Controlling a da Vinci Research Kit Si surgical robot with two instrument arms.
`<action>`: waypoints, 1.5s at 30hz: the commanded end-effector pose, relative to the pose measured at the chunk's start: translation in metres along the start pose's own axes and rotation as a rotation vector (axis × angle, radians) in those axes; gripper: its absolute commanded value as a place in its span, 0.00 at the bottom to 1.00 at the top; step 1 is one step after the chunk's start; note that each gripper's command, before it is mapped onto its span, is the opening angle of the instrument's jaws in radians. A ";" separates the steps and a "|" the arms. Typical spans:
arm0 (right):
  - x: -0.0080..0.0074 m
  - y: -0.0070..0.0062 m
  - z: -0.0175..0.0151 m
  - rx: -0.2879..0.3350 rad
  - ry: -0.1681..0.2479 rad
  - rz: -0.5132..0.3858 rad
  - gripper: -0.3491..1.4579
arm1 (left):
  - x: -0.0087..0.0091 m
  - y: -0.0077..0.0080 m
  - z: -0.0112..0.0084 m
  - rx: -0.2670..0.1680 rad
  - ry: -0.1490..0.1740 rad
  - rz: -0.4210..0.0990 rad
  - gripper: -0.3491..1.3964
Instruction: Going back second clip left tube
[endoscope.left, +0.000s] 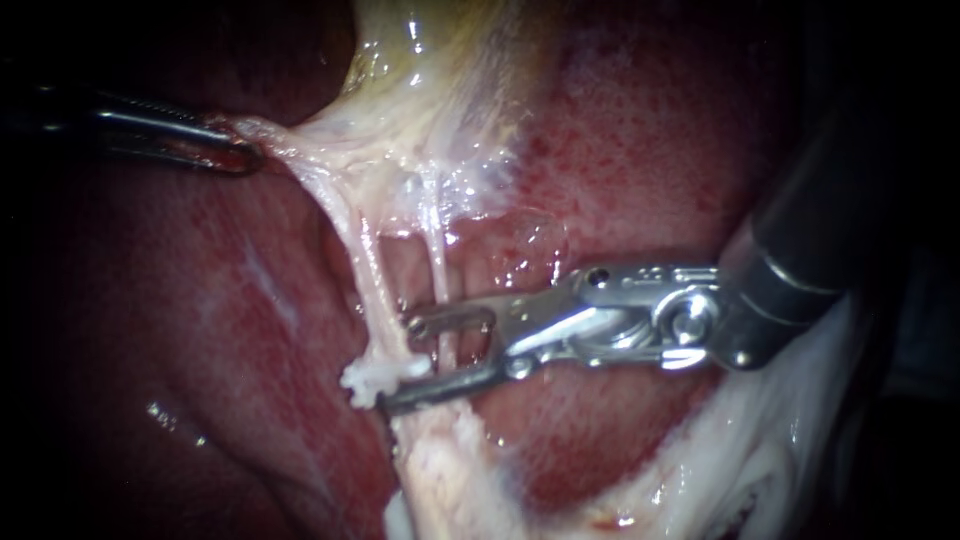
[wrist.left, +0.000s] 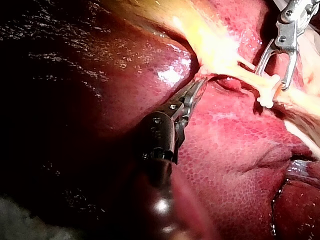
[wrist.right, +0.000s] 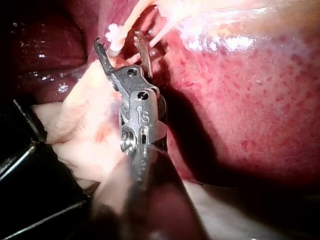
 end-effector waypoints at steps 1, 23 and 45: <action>0.0000 0.0000 -0.0004 -0.005 0.000 -0.013 0.47 | 0.0000 0.0000 0.0000 0.000 0.000 0.000 0.00; 0.0001 -0.0023 -0.0152 -0.087 -0.008 -0.265 0.47 | -0.0002 0.0001 0.0000 0.000 0.000 0.002 0.00; 0.0005 -0.0027 -0.0163 -0.107 -0.009 -0.271 0.47 | -0.0008 -0.0003 0.0062 -0.018 -0.004 0.013 0.00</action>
